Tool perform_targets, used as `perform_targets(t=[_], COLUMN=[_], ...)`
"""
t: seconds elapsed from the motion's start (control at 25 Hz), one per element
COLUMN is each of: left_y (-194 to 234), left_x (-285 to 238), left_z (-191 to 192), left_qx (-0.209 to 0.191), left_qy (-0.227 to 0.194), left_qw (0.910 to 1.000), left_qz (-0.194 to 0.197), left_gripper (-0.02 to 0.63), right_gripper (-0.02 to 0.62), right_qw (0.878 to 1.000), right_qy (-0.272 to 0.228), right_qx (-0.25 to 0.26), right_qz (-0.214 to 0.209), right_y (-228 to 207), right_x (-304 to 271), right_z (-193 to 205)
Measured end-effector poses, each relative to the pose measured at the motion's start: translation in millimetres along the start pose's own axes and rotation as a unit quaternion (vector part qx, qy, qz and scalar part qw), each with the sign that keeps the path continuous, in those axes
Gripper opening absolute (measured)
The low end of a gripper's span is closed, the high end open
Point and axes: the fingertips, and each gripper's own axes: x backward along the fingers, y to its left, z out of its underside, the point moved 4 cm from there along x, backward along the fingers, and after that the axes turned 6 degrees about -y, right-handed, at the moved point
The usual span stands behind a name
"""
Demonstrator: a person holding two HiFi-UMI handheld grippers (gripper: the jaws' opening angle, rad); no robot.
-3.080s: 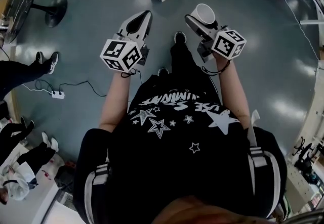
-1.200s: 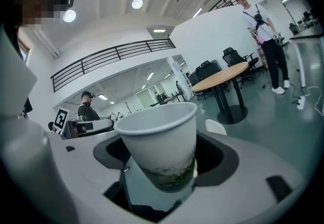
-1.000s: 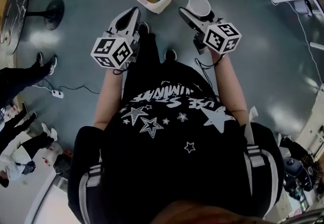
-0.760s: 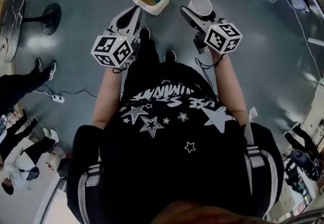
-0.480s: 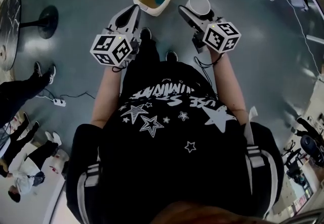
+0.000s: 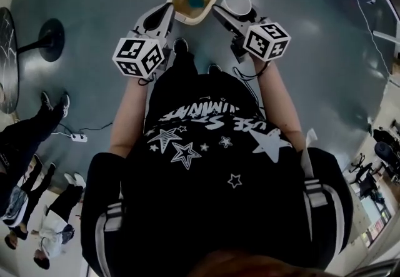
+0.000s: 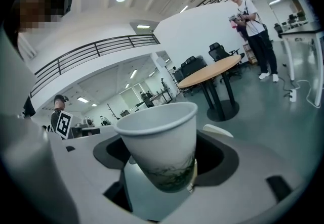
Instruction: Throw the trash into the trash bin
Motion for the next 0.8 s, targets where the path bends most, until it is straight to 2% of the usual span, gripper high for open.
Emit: perform_targets(t=[0.28, 0.52, 0.8], left_y=[46.3, 58.4, 56.8], left_x=[-13.9, -29.2, -44.9], left_z=[-7.9, -0.4, 15.3], left_qx=[0.011, 0.007, 0.004], left_qy=[0.001, 0.033, 0.057], left_qw=[0.9999, 0.9990, 0.9977], left_qz=[-0.006, 0.030, 0.036], left_gripper=[0.011, 0.011, 0.011], right_gripper=[0.367, 0.367, 0.367], right_qw=[0.999, 0.996, 0.996], right_qy=[-0.015, -0.022, -0.004], right_qx=[-0.029, -0.040, -0.050], right_qz=[0.042, 0.078, 0.075], right_y=[-5.4, -5.9, -7.6], right_x=[-25.7, -29.6, -37.4], right_z=[-2.8, 6.0, 19.6])
